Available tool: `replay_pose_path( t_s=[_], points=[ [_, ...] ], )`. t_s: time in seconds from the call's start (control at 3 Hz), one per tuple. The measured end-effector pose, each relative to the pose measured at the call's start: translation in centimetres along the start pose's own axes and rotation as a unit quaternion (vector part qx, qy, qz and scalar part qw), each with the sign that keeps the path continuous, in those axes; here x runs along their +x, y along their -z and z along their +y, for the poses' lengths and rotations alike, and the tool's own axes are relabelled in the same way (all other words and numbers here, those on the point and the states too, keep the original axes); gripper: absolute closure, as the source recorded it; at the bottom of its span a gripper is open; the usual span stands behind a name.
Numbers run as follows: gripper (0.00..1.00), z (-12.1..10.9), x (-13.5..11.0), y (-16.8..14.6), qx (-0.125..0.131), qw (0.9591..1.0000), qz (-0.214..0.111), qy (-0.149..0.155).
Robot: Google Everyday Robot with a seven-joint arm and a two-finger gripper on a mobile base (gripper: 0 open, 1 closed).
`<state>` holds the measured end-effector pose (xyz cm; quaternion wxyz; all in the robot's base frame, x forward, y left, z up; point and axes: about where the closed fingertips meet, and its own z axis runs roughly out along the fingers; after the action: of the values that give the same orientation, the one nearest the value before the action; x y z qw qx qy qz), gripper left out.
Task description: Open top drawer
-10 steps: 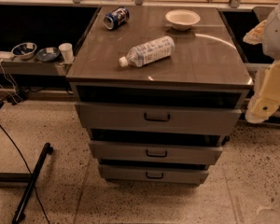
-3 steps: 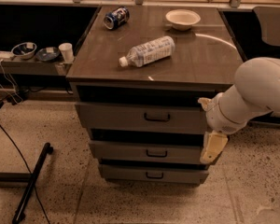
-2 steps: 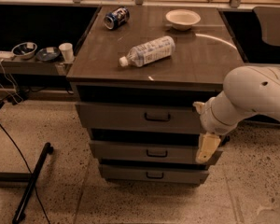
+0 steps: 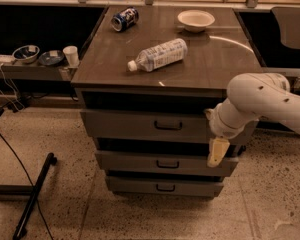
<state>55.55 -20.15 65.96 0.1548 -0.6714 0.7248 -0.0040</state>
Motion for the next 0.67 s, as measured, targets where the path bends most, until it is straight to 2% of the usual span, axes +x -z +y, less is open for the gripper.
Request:
replay_pose_path(
  t_s=[0.33, 0.67],
  points=[
    [0.00, -2.0, 0.5, -1.0, -0.001, 1.0000, -0.001, -0.003],
    [0.19, -3.2, 0.9, -1.3, -0.002, 1.0000, -0.003, -0.007]
  ],
)
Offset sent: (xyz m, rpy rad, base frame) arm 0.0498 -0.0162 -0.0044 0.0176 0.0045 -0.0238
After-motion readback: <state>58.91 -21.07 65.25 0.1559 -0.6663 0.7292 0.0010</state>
